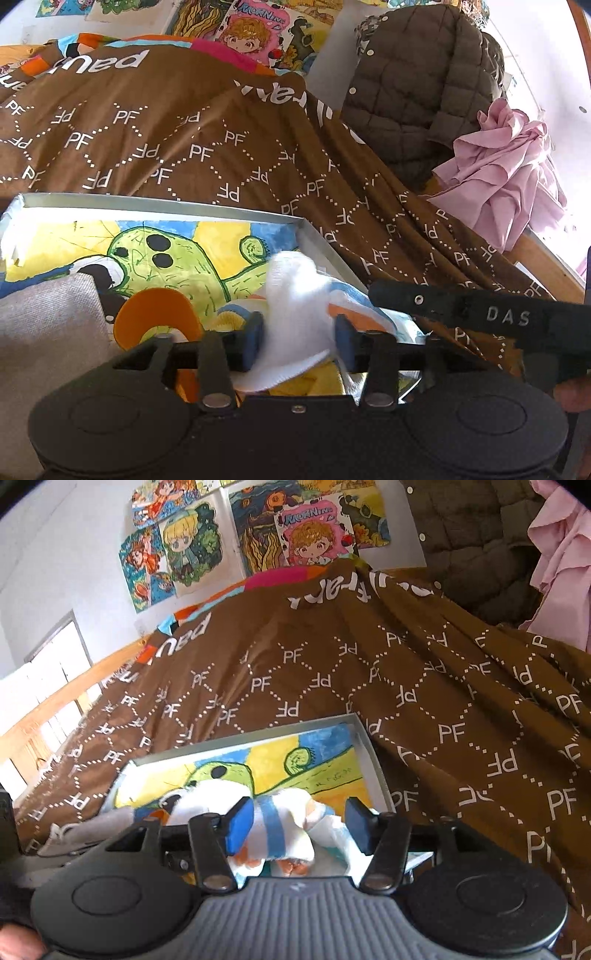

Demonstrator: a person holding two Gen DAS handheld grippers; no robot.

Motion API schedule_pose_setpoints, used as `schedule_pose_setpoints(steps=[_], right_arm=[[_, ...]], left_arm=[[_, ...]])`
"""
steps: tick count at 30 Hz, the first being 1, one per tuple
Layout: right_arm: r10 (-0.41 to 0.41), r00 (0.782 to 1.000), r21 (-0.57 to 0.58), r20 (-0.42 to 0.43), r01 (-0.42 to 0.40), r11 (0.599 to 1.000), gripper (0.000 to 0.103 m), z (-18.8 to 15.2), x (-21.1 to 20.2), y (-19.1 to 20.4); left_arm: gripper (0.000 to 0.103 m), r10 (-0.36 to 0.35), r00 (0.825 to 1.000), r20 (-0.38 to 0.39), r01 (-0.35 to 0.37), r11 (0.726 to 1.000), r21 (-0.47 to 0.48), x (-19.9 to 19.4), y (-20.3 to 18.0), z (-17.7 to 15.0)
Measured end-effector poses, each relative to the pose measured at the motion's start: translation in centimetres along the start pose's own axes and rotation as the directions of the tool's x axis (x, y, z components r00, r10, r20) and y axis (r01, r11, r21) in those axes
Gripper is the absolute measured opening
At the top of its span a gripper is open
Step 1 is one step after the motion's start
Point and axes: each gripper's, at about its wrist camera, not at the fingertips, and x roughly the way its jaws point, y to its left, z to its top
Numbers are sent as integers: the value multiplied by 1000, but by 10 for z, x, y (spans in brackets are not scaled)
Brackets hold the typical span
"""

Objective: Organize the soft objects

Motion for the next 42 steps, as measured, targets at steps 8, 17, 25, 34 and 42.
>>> schedule_pose_setpoints(steps=[8,17,25,34,42], right_arm=[[23,998,11,61,-23,1000,88,4,-33,0],[44,990,-58,132,-36,998,98,-5,-86,7],[49,985,-144,165,-25,989,103,-27,-132,26],[33,979,-195,199,7,981,103,-45,-177,45],[40,973,-197,227,6,980,103,-74,-214,57]], left_arm=[[77,39,998,42,-39,999,-8,-25,-8,-7],[97,109,981,158,-105,994,-32,-84,-21,-17],[102,161,965,208,-152,987,-59,-137,-32,-28],[102,176,960,217,-171,984,-39,-186,-55,-50],[102,192,954,230,-192,981,-20,-225,-76,-71]])
